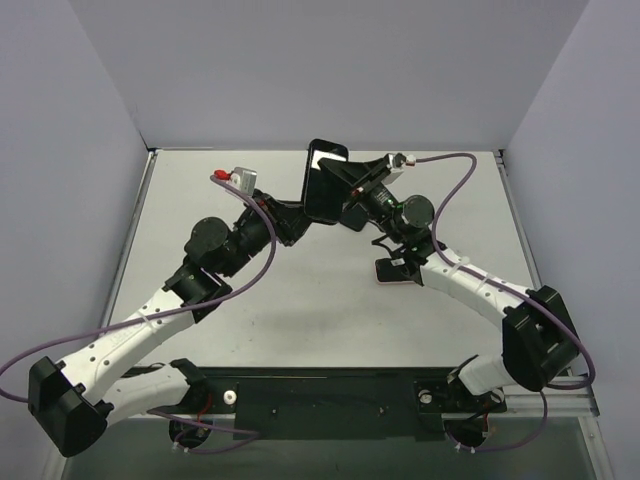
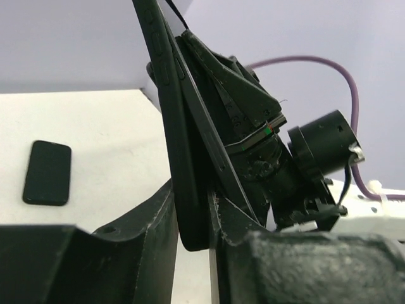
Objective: Take the phone out of the phone case
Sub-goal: Remove the phone case from the phone.
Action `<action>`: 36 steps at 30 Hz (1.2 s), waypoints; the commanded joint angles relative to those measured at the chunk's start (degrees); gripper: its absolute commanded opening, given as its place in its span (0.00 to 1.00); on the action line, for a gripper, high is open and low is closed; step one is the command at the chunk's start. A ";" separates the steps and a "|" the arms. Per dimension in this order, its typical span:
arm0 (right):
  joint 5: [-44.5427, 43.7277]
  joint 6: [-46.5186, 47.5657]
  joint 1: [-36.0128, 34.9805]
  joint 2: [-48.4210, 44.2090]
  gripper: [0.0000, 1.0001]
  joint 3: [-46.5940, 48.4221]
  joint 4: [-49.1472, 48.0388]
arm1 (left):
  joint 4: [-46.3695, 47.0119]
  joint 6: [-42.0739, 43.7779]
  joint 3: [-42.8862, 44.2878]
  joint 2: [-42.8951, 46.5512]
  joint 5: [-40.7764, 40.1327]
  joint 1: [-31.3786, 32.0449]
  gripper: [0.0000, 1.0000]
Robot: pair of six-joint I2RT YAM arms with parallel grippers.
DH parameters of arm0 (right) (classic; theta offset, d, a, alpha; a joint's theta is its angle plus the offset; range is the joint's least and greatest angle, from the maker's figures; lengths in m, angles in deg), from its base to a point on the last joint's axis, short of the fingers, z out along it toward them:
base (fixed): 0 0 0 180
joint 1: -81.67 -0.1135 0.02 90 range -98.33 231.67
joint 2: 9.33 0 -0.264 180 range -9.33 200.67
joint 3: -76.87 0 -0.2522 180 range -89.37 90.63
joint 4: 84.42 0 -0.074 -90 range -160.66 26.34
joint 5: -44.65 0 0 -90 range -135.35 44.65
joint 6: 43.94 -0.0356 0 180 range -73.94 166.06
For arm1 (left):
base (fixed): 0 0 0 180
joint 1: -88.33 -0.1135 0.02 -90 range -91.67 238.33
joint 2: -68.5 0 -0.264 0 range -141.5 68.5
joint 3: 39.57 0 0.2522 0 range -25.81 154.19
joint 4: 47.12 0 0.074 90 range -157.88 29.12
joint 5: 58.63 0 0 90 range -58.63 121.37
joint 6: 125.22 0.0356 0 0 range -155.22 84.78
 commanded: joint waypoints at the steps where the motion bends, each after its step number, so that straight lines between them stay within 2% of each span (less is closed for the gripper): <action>1: 17.58 5.02 -1.24 -7.93 0.00 2.26 -6.73 | -9.46 -2.10 0.47 -2.60 12.07 -3.18 0.37; 2: 18.20 7.06 -1.06 -8.64 0.00 2.44 -1.93 | -9.46 -3.85 0.30 -2.51 15.58 -3.98 0.42; 4: 19.26 11.47 -0.36 -10.93 0.00 2.96 2.66 | -9.37 -5.52 -0.14 -2.24 21.21 -7.39 0.45; 7: 20.49 13.93 2.62 -13.31 0.00 3.93 5.14 | -8.24 -8.95 -2.33 -1.37 28.87 -11.71 0.49; 8: 20.84 14.20 3.15 -13.83 0.00 4.28 5.93 | -8.14 -9.57 -2.77 -1.19 31.67 -13.46 0.57; 9: 21.54 14.64 4.20 -14.01 0.00 4.81 6.38 | -6.49 -10.97 -4.17 -0.67 33.01 -14.09 0.72; 10: 21.64 14.90 4.74 -14.36 0.00 4.99 7.34 | -5.78 -11.33 -4.62 -0.14 35.46 -15.05 0.75; 13: 22.08 17.27 5.79 -15.24 0.00 5.08 9.89 | -4.37 -11.78 -5.42 2.32 37.59 -15.41 0.77; 15: 21.82 18.06 5.80 -15.51 0.00 4.99 11.30 | -4.80 -11.43 -4.54 3.55 38.12 -15.32 0.76; 19: 21.90 15.97 5.18 -14.54 0.00 4.99 7.97 | -7.70 -10.90 -2.08 3.47 35.74 -15.41 0.76; 23: 21.55 15.26 4.13 -14.01 0.00 5.43 7.17 | -5.87 -12.73 -1.81 1.37 36.62 -15.32 0.76; 31: 20.50 21.40 -1.32 -12.26 0.00 6.83 12.17 | 16.54 -27.93 -4.27 -4.26 41.02 -14.36 0.71; 32: 20.23 22.28 -1.50 -12.25 0.00 6.75 12.53 | 19.86 -30.12 -4.27 -4.96 41.02 -14.36 0.69; 35: 19.97 26.58 -2.20 -13.13 0.00 7.27 18.82 | 25.60 -33.65 -3.48 -6.28 41.72 -14.27 0.52; 36: 19.97 29.29 -2.20 -13.48 0.00 7.36 20.34 | 28.13 -35.05 -3.22 -6.63 41.90 -14.18 0.39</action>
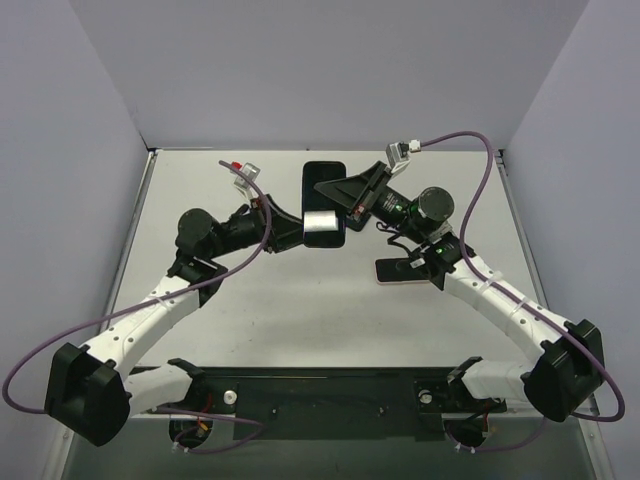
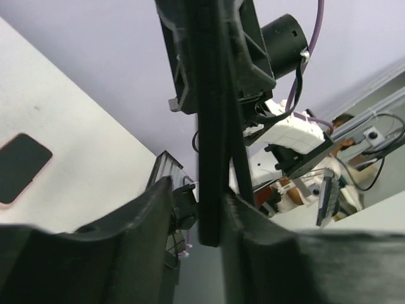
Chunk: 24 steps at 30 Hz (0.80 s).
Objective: Take the phone out of the phone case
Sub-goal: Remove the phone case from the phone.
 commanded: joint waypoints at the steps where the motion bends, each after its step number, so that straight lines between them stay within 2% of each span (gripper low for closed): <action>1: 3.31 6.23 -3.43 -3.45 0.00 4.69 4.01 | 14.29 -7.70 1.04 -2.61 -0.95 0.29 0.34; 4: 2.44 12.91 -2.81 -4.42 0.00 6.01 14.72 | 20.10 -10.77 0.70 -3.41 0.46 0.47 0.15; 5: 1.74 16.14 -2.72 -4.77 0.00 6.97 17.64 | 22.20 -11.30 0.43 -3.41 0.73 0.47 0.13; 7: 0.68 21.85 -2.64 -5.12 0.02 8.99 25.37 | 24.49 -12.53 -0.53 -3.23 1.43 0.47 0.02; 13: 2.69 22.42 -1.93 -4.60 0.20 10.93 28.13 | 26.43 -12.98 -2.64 -2.53 1.53 0.38 0.00; 15: 3.31 21.80 -1.76 -4.68 0.29 11.37 28.83 | 26.87 -12.80 -2.91 -2.35 1.09 0.38 0.00; 16: 3.40 21.63 -1.67 -5.03 0.38 11.46 29.27 | 26.61 -12.80 -2.91 -2.35 0.39 0.12 0.00; 17: 3.31 21.19 -1.67 -5.47 0.42 11.38 29.53 | 25.92 -12.63 -3.08 -2.09 -0.05 0.03 0.00; 22: 1.39 22.85 -1.32 -9.33 0.84 11.99 36.19 | 23.98 -11.75 -3.44 -1.74 -3.56 -1.38 0.00; 24: 0.07 23.73 -0.71 -11.00 0.85 12.25 39.81 | 22.92 -11.05 -3.26 -1.65 -4.71 -1.73 0.00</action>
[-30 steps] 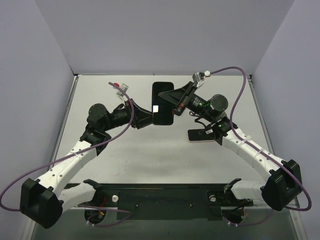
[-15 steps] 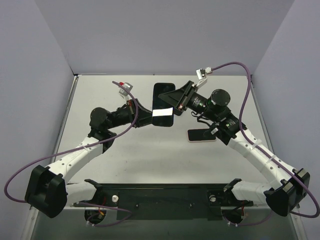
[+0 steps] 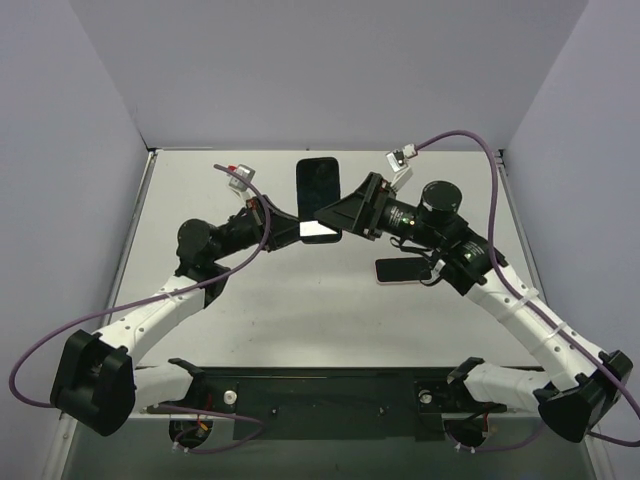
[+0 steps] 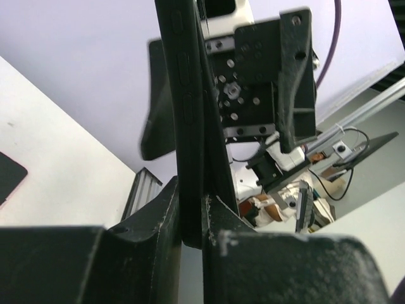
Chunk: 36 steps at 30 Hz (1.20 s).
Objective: Take the phone out of the phone case
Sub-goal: Remove the phone case from the phone.
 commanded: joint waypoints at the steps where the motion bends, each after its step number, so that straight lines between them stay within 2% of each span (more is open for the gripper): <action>1: -1.55 2.53 0.98 -5.81 0.85 3.05 6.89 | 3.64 1.72 1.24 2.50 -5.48 -1.51 0.00; 4: -4.01 3.76 1.34 -8.53 0.86 3.84 14.53 | 0.92 3.30 1.15 3.21 -8.90 -2.48 0.00; 6: -4.02 1.50 0.90 -10.37 0.86 2.54 15.44 | -0.13 4.80 1.33 3.73 -10.31 -2.92 0.00; 9: -3.84 -4.14 -1.03 -11.79 0.84 -1.15 8.08 | -0.84 6.90 1.77 3.91 -11.72 -2.92 0.00; 13: -6.12 -10.90 -2.70 -12.06 0.68 -4.58 -0.96 | 0.21 7.44 0.63 4.44 -14.53 -2.92 0.00; 15: -8.32 -12.41 -4.02 -11.53 0.66 -5.99 -5.45 | 1.26 7.35 -0.43 5.05 -16.20 -2.83 0.00; 17: -7.98 -8.65 -4.55 -9.43 0.66 -2.95 -2.09 | 0.48 7.52 -0.34 5.32 -16.12 -2.83 0.00; 18: -8.67 -1.67 -4.64 -9.07 0.67 -1.44 1.25 | -0.92 7.70 0.53 4.97 -15.51 -2.83 0.00; 19: -10.85 1.71 -4.47 -8.72 0.71 1.96 9.64 | -1.54 7.79 1.06 4.88 -13.76 -2.83 0.00; 20: -11.22 8.88 -4.12 -8.45 0.76 3.39 11.90 | -2.50 7.79 1.41 4.96 -13.22 -2.83 0.00; 21: -9.83 12.60 -2.03 -7.67 0.81 5.67 17.66 | -2.60 7.79 1.42 4.96 -12.17 -2.83 0.00; 22: -7.91 13.16 -1.05 -7.23 0.82 6.47 18.42 | -2.95 7.96 1.42 5.23 -10.60 -2.75 0.00; 23: -2.75 13.52 1.92 -5.65 0.82 7.61 18.43 | -3.47 8.05 1.59 5.23 -9.28 -2.74 0.00; 26: 3.96 15.01 5.81 -2.22 0.80 11.39 18.43 | -3.75 8.40 1.95 4.96 -4.10 -2.31 0.00; 31: 11.88 15.90 7.04 3.67 0.77 15.88 16.84 | -1.90 7.97 1.68 4.96 2.16 -0.64 0.00; 34: 14.95 11.00 8.01 6.30 0.70 16.50 12.64 | -1.90 8.66 1.24 5.67 4.53 0.59 0.00; 35: 16.10 9.49 8.28 6.75 0.69 16.33 7.23 | -2.59 9.28 1.15 5.93 5.23 1.03 0.00; 36: 17.15 6.43 8.45 7.54 0.62 15.54 5.09 | -3.30 9.63 1.24 6.11 5.50 1.30 0.00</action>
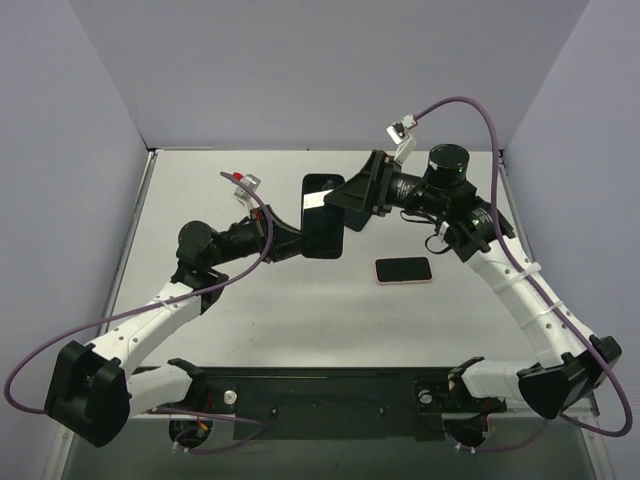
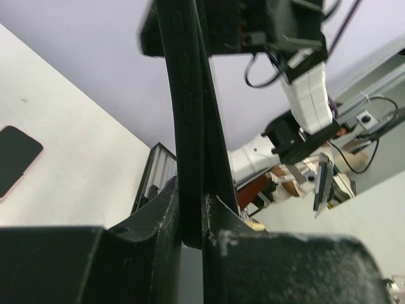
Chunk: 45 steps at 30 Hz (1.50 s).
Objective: Take the phone out of the phone case
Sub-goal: Remove the phone case from the phone.
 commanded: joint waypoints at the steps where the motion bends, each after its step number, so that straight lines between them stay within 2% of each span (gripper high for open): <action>1: 7.57 -6.84 1.41 2.49 0.59 0.83 -12.67 | 4.35 2.42 2.60 3.02 4.71 1.62 0.00; 2: 7.92 -8.85 1.42 2.85 0.52 0.47 -13.91 | 4.00 2.51 2.68 3.11 5.07 1.80 0.00; 7: 10.20 -16.59 1.94 3.11 0.38 -3.03 -24.27 | 2.41 4.61 3.30 3.82 5.95 2.15 0.00; 10: 10.64 -20.55 2.30 3.73 0.15 -3.66 -25.88 | 2.15 5.85 3.65 3.55 7.00 2.24 0.00; 11: 10.90 -21.43 2.30 3.99 0.00 -3.92 -26.22 | 2.15 6.11 3.65 3.73 7.18 2.24 0.00; 14: 11.79 -30.30 2.30 4.87 0.00 -6.02 -31.04 | -0.73 11.79 4.00 5.57 6.57 2.33 0.00; 17: 11.17 -46.33 2.38 5.83 0.00 -12.17 -45.17 | -11.09 20.25 5.58 8.29 3.94 2.68 0.00; 18: 10.82 -51.10 2.38 6.45 0.00 -14.97 -56.17 | -12.60 23.66 5.93 9.78 2.01 2.68 0.00; 19: 10.47 -58.98 2.30 7.76 0.00 -15.95 -61.16 | -15.05 25.00 6.46 10.66 1.30 2.68 0.00; 20: 10.55 -61.32 2.30 8.29 0.00 -17.01 -69.47 | -15.25 25.45 6.64 11.11 0.33 2.68 0.00; 21: 11.34 -62.73 2.21 8.91 0.00 -17.11 -71.21 | -16.04 25.36 7.34 11.20 -0.02 2.68 0.00; 22: 11.78 -61.36 2.30 8.83 0.00 -17.63 -68.62 | -16.22 24.32 7.86 10.50 -0.03 2.68 0.00; 23: 12.13 -56.73 2.21 7.78 0.00 -17.90 -65.37 | -15.53 23.53 8.48 9.28 0.15 2.68 0.00; 24: 11.62 -55.38 2.03 7.42 0.00 -18.25 -61.77 | -13.78 21.08 8.31 8.57 1.11 2.68 0.00; 26: 10.21 -56.15 1.86 7.59 0.00 -19.30 -63.73 | -5.71 17.55 6.30 8.04 1.73 2.68 0.00; 27: 9.77 -62.94 1.86 9.34 0.00 -19.74 -68.19 | -3.59 18.59 4.72 9.08 1.47 2.68 0.00; 28: 8.72 -71.89 1.77 10.22 0.00 -20.44 -78.51 | -4.00 20.08 4.27 9.70 0.77 2.68 0.00; 29: 7.75 -75.98 1.59 13.02 0.00 -20.53 -83.31 | -8.53 25.40 4.35 11.10 0.42 2.68 0.00; 30: 5.83 -83.68 1.51 15.05 0.00 -20.62 -92.75 | -11.27 28.15 4.79 11.55 -0.54 2.68 0.00; 31: 5.11 -85.67 1.07 15.67 0.00 -20.97 -96.07 | -17.74 33.57 5.75 12.07 -2.12 2.68 0.00; 32: 5.72 -85.08 0.98 15.07 0.00 -20.97 -96.27 | -22.33 35.28 7.15 11.99 -2.57 2.68 0.00; 33: 6.42 -82.03 0.72 14.20 0.00 -21.67 -90.19 | -23.42 36.60 7.78 11.56 -2.40 2.60 0.00; 34: 7.47 -75.04 0.63 11.49 0.00 -22.11 -86.47 | -24.04 36.44 8.39 11.20 -2.14 2.51 0.00; 35: 8.26 -71.83 0.63 10.42 0.00 -22.03 -78.60 | -23.52 34.18 8.48 10.24 -1.09 2.51 0.00; 36: 9.05 -65.97 0.63 8.15 0.00 -21.94 -74.43 | -20.12 32.59 7.88 9.89 -0.47 2.51 0.00; 39: 8.89 -57.67 1.67 4.88 0.00 -21.07 -61.87 | -13.86 23.12 7.17 6.91 2.42 2.51 0.00; 41: 7.57 -54.06 2.38 3.29 0.00 -20.63 -57.89 | -12.97 19.93 7.60 5.67 3.22 2.42 0.12; 42: 7.39 -52.92 2.56 2.68 0.00 -20.45 -57.17 | -14.62 19.48 7.87 5.58 2.96 2.33 0.26; 43: 6.61 -52.47 2.91 2.50 0.00 -20.01 -56.82 | -15.42 19.04 7.87 5.75 1.83 2.16 0.32; 44: 6.17 -51.42 3.00 1.98 0.00 -19.92 -56.55 | -17.52 18.86 7.70 6.01 1.21 2.16 0.45; 45: 5.64 -50.45 3.43 1.62 0.00 -19.48 -54.37 | -18.15 18.60 7.61 6.71 0.25 2.07 0.50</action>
